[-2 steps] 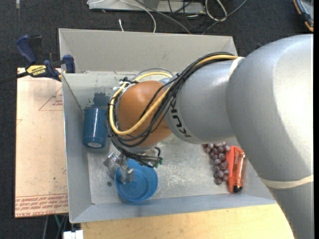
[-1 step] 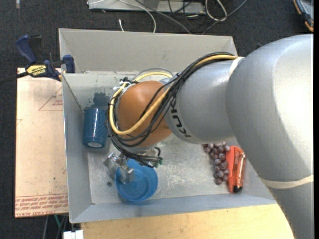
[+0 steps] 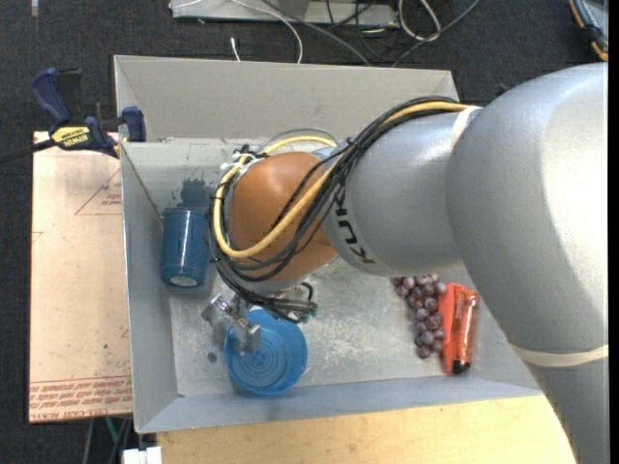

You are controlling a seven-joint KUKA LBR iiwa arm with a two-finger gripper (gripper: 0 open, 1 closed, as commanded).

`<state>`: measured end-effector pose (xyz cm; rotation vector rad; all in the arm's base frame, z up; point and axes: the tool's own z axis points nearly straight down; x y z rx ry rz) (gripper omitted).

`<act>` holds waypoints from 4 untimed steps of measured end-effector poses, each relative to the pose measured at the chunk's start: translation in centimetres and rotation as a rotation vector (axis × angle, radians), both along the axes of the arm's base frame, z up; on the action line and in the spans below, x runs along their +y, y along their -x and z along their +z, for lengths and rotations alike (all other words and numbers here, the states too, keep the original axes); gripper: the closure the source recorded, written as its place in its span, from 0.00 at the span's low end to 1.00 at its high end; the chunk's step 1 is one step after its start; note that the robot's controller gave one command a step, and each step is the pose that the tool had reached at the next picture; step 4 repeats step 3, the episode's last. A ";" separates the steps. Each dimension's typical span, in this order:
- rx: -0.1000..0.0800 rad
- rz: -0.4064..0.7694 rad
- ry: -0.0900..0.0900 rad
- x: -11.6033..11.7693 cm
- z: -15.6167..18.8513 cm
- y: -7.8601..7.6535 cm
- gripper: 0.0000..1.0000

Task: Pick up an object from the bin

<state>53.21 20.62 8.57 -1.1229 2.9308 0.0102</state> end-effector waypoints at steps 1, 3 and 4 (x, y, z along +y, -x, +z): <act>0.004 -0.001 0.001 0.0 3.4 0.1 1.00; -0.001 -0.004 -0.002 0.1 5.9 0.0 1.00; -0.001 -0.004 -0.002 0.1 5.9 0.0 1.00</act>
Offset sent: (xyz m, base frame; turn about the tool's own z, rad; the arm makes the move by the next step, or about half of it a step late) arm -0.0019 -0.0005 0.0450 0.0005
